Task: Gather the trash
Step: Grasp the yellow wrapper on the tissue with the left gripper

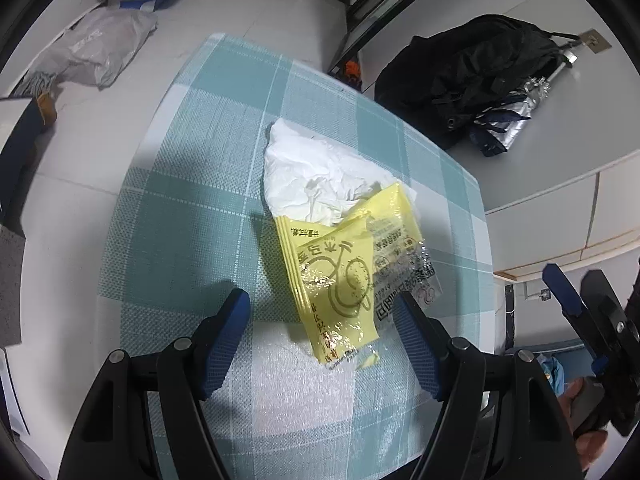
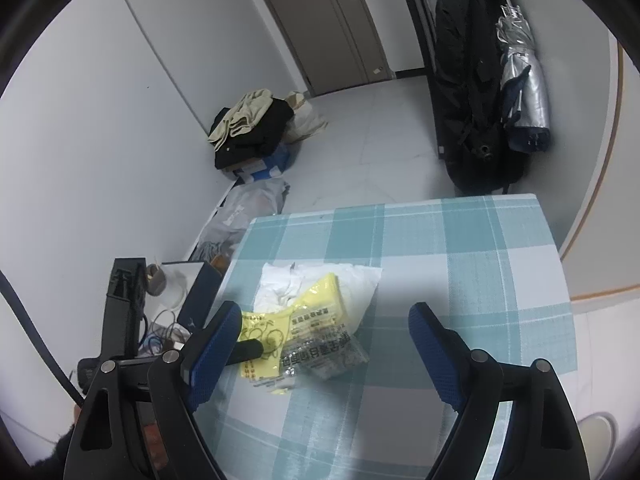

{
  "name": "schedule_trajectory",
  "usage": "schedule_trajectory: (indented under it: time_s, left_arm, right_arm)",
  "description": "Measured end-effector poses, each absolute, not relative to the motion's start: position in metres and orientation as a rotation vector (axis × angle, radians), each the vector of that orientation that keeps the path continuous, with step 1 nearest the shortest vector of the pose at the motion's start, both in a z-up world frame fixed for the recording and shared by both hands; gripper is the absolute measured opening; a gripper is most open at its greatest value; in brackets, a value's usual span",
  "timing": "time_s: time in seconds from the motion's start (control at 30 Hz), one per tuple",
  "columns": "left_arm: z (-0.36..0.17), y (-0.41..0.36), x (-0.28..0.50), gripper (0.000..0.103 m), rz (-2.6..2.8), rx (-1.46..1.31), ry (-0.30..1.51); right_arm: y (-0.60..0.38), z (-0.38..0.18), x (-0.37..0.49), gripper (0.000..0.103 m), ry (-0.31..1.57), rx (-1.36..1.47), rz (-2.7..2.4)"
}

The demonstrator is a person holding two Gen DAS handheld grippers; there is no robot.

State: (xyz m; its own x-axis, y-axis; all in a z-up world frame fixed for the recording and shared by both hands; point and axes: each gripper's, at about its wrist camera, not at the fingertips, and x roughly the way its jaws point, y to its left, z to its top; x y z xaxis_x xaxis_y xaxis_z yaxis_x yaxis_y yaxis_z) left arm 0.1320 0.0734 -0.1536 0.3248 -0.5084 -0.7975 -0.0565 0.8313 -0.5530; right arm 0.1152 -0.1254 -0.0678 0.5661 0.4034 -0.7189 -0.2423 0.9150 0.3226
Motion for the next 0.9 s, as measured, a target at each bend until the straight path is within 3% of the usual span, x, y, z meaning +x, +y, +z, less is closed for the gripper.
schedule_trajectory:
  time_s: [0.2, 0.33, 0.47, 0.53, 0.63, 0.73, 0.9]
  left_arm:
    - [-0.155, 0.070, 0.134, 0.066, -0.312, -0.520, 1.219]
    - [-0.156, 0.069, 0.134, 0.044, -0.292, -0.505, 1.216]
    - [-0.157, 0.067, 0.136, 0.038, -0.290, -0.503, 1.215]
    - [-0.159, 0.066, 0.136, 0.024, -0.290, -0.496, 1.221]
    - [-0.161, 0.066, 0.137, 0.014, -0.281, -0.495, 1.220]
    - [-0.158, 0.066, 0.136, 0.007, -0.284, -0.490, 1.206]
    - [-0.143, 0.062, 0.133, 0.004, -0.308, -0.465, 1.150]
  right_arm:
    - [-0.127, -0.066, 0.113, 0.086, 0.889, 0.190, 0.383]
    - [-0.128, -0.066, 0.112, 0.086, 0.887, 0.186, 0.379]
    - [-0.133, -0.065, 0.111, 0.086, 0.883, 0.186, 0.371]
    - [-0.136, -0.065, 0.112, 0.086, 0.884, 0.192, 0.366]
    - [-0.139, -0.065, 0.111, 0.086, 0.888, 0.197, 0.359]
    - [-0.140, -0.064, 0.110, 0.086, 0.887, 0.197, 0.357]
    - [-0.143, -0.062, 0.109, 0.086, 0.881, 0.199, 0.344]
